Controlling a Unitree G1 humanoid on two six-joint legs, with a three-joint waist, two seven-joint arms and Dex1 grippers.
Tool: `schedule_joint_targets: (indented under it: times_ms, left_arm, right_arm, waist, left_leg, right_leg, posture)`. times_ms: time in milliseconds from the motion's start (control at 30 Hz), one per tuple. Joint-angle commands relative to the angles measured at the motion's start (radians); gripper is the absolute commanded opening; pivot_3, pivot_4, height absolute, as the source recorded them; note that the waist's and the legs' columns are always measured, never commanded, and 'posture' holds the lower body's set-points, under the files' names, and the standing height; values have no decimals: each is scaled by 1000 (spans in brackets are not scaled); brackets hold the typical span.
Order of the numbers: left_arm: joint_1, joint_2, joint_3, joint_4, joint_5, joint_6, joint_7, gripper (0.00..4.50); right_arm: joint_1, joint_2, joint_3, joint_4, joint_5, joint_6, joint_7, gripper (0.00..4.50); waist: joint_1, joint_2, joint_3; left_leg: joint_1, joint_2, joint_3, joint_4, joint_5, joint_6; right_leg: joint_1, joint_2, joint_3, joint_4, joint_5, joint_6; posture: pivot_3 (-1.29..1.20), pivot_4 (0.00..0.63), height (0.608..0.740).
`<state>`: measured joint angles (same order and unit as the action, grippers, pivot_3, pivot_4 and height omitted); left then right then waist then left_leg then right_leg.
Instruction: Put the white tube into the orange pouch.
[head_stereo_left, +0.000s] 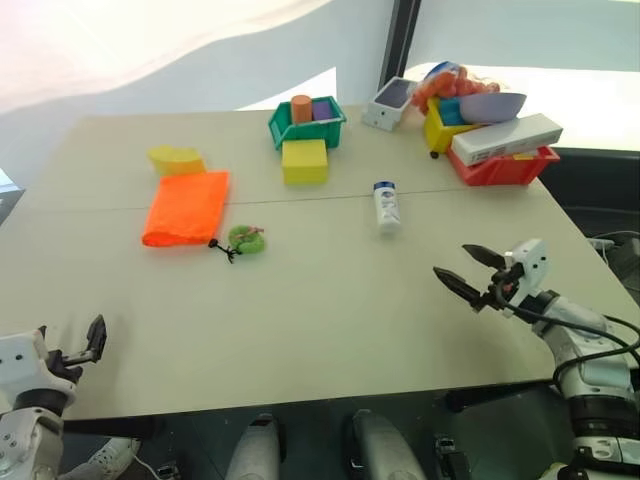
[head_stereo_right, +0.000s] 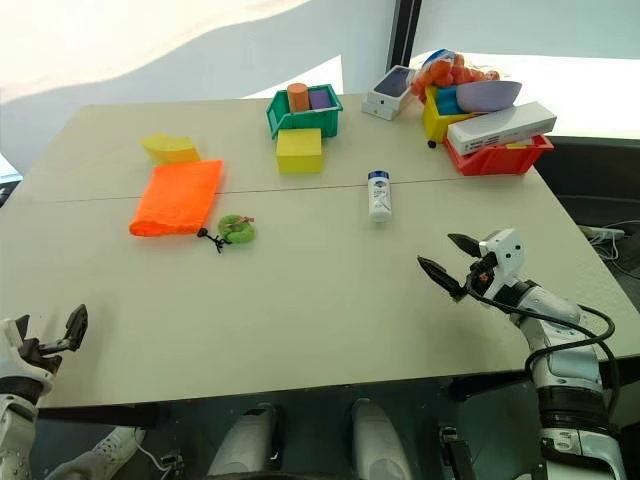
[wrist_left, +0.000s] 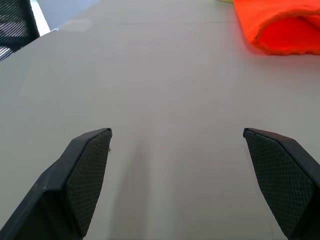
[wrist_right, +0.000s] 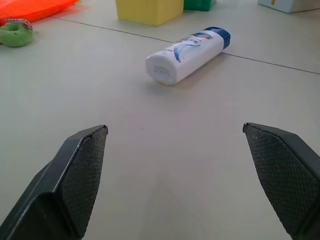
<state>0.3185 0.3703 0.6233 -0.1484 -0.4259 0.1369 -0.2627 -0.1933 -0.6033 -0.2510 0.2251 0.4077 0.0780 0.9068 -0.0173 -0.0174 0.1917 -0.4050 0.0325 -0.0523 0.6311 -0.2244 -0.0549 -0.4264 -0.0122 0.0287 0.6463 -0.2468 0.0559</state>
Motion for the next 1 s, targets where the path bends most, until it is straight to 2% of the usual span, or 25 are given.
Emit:
schedule_joint_targets:
  times_ms: [33,433,600,767,900,1000]
  left_arm:
    - [4,6,10,-37,-4,2,-1,4500]
    - [-73,12,-51,-77,8,55,23,4500]
    - [-181,78,-167,-41,147,55,35,4500]
    - [-327,159,-253,86,300,20,66,4500]
    - [-457,225,-331,271,420,-53,78,4500]
    - [-527,248,-377,391,468,-118,74,4500]
  right_arm:
    - [0,10,-13,-8,1,-31,-6,4490]
    - [-31,73,53,-46,-7,-13,-37,4490]
    - [-72,151,114,-118,0,39,-75,4490]
    - [-66,218,209,-237,-35,95,-143,4490]
    - [-30,287,303,-347,-64,122,-198,4490]
    - [-19,313,320,-375,-67,138,-225,4490]
  waist:
    - [0,0,0]
    - [0,0,0]
    - [0,0,0]
    - [2,0,0]
    - [1,0,0]
    - [2,0,0]
  left_leg:
    - [0,0,0,0,0,0]
    - [0,0,0,0,0,0]
    - [0,0,0,0,0,0]
    - [0,0,0,-1,0,0]
    - [1,0,-1,-1,0,0]
    - [1,0,-1,-1,0,0]
  right_leg:
    - [0,0,0,0,0,0]
    - [0,0,0,1,0,0]
    - [0,1,0,2,1,0]
    - [0,1,0,2,1,0]
    - [0,1,0,2,1,1]
    - [0,1,-1,3,1,1]
  posture:
    - [0,150,740]
    - [0,150,740]
    - [0,150,740]
    - [0,150,740]
    - [0,150,740]
    - [0,150,740]
